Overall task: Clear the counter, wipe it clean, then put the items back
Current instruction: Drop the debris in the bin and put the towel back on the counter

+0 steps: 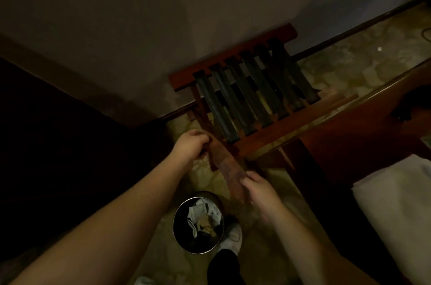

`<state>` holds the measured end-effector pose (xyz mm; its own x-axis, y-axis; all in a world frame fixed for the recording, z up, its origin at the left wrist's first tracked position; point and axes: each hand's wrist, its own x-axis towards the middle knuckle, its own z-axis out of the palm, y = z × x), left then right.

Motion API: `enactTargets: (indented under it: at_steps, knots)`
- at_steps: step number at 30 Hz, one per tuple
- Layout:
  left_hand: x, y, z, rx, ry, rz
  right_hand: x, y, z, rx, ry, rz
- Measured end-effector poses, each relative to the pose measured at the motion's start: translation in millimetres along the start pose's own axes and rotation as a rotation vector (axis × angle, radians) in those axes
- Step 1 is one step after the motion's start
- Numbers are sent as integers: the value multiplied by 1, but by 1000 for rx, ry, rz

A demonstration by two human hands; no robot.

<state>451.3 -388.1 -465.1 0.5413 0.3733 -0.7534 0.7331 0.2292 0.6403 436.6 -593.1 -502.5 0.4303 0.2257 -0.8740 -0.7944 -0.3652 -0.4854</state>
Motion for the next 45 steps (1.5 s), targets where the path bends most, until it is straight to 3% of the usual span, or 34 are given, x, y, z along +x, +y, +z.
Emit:
enactTargets:
  at_steps: [6,14,18,20,22,28,35,45]
  knots:
    - [74,-20,16,81,-11,-71,92,55,-19,-31,30,-7]
    - [119,-46,26,1,64,-52,113,43,-12,-102,77,17]
    - [108,-66,28,489,97,177,118,44,-17,-212,70,-4]
    - [100,-77,32,762,15,335,115,40,-17,-250,76,-22]
    - [93,-84,36,900,-90,376,116,41,-19,-318,84,-41]
    - [62,-85,33,842,-161,195,100,30,-18,-528,143,-35]
    - [7,-82,18,861,-128,293,39,38,-16,-559,184,-76]
    - [-144,-54,-18,751,-117,420,-129,41,3,-714,213,-255]
